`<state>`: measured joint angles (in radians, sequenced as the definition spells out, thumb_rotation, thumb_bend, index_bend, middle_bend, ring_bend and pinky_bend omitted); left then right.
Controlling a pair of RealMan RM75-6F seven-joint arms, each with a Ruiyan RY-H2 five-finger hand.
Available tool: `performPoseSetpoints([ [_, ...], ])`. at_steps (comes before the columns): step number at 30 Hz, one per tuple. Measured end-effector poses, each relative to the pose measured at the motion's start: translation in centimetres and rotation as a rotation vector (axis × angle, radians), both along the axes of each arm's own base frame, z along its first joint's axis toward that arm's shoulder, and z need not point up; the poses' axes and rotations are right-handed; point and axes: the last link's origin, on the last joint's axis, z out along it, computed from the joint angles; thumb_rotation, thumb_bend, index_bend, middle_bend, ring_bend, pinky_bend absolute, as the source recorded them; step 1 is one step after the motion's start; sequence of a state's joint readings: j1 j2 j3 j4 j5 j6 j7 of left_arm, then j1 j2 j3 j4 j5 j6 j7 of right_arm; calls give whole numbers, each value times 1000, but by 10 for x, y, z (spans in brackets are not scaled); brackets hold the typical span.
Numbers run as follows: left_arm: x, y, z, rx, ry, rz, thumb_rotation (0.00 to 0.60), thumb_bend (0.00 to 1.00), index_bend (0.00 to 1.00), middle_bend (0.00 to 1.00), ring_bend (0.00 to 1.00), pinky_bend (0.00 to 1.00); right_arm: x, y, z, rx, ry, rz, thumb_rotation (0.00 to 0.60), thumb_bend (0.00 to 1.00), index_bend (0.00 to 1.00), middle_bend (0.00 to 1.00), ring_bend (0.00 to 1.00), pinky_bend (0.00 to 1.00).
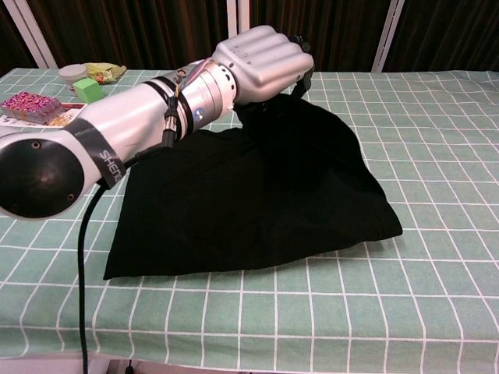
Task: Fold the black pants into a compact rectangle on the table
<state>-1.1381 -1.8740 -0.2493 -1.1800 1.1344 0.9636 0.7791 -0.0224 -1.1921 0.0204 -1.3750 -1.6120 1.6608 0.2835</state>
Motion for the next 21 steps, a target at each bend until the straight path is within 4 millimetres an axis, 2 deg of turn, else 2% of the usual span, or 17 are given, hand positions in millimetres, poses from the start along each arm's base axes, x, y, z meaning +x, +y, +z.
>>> performPoseSetpoints([
  [3,4,9,8,44,38,-4,600,336,687,237,58,165,-1,3,2,-7,1,-7,600,296,225,139,105,147],
  [9,16,21,18,57,88,20,600,322,653,236,59,163,-1,4,1,-8,-2,-12,600,296,225,139,105,144],
  [11,21,24,15,45,86,31,600,262,534,211,59,163,-1,4,1,-8,-2,-11,600,296,225,139,105,143],
  [13,25,26,8,19,73,57,600,142,282,149,58,163,-1,5,1,-12,-2,-11,600,296,225,139,105,143],
  [15,28,27,1,-12,44,89,600,66,164,110,57,163,-1,4,2,-14,-4,-12,600,296,225,139,105,143],
  [17,34,25,-7,-53,-7,118,600,26,138,92,57,164,0,4,1,-12,-4,-10,600,296,225,139,105,143],
  [21,42,26,-19,-88,-113,166,600,16,133,87,57,165,2,2,-2,-3,-4,-4,600,296,224,139,105,138],
])
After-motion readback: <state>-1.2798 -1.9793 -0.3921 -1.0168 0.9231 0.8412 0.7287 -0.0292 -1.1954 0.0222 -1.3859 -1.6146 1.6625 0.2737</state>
